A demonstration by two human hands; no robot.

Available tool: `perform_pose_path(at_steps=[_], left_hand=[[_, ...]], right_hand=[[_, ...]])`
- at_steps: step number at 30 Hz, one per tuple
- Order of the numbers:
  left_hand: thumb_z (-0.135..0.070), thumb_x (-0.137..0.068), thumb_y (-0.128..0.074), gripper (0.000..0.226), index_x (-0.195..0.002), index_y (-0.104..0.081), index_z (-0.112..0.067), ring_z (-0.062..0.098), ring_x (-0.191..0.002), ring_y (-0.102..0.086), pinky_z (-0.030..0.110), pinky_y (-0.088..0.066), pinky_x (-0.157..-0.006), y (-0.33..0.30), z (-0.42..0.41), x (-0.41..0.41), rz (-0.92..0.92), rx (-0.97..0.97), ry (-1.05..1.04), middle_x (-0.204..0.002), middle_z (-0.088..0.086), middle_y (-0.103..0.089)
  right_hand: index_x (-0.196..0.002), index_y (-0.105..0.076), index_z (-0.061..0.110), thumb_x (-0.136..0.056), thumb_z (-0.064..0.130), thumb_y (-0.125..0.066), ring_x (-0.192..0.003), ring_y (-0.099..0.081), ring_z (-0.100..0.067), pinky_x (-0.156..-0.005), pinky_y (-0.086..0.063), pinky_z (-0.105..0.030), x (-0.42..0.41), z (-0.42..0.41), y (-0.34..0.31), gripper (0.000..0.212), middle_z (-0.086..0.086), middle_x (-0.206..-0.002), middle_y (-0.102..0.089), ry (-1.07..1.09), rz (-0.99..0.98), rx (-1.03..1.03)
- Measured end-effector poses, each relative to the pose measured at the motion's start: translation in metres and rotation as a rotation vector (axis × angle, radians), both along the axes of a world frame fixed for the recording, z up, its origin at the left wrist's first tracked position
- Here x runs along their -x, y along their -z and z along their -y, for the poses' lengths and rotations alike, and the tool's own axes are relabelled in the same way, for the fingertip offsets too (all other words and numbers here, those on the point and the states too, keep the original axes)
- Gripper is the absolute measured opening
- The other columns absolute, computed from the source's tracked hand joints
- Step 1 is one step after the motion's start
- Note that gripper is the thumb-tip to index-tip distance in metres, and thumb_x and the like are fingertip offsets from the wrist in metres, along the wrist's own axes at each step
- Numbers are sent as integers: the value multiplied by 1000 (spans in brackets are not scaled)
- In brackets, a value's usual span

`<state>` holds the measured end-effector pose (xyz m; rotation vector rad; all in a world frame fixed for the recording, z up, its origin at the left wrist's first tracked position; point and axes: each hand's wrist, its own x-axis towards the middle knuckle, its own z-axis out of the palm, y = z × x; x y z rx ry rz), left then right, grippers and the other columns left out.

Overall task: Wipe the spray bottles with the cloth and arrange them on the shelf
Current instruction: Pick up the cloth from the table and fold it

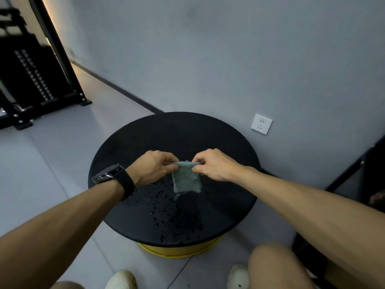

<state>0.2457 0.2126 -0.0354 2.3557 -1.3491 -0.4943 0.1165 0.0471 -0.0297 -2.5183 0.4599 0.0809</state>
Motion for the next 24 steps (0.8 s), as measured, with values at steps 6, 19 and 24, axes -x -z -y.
perform_pose_path(at_steps=[6,19,24], left_hand=[[-34,-99,-54,20,-112,-67,-25,8,-87,-59,20,-42,-70,-44,0,7,125,71,-26,-95,-10,-64],[-33,-96,-60,20,-107,-67,-18,15,-89,-61,28,-46,-76,-160,-9,39,300,260,-94,-99,-2,-70],[-33,-95,-60,16,-104,-66,-20,15,-91,-63,29,-49,-79,-197,-12,56,354,314,-114,-96,-6,-69]], right_hand=[[-98,-70,24,-89,27,-63,-79,-63,-15,-64,-49,-29,3,-5,-40,12,4,-91,-69,48,115,58],[-97,-68,19,-89,28,-64,-88,-63,-20,-79,-52,-35,35,-20,-149,13,-1,-94,-69,91,363,97],[-89,-65,23,-89,26,-63,-82,-64,-20,-74,-50,-34,52,-25,-183,4,2,-85,-68,91,434,109]])
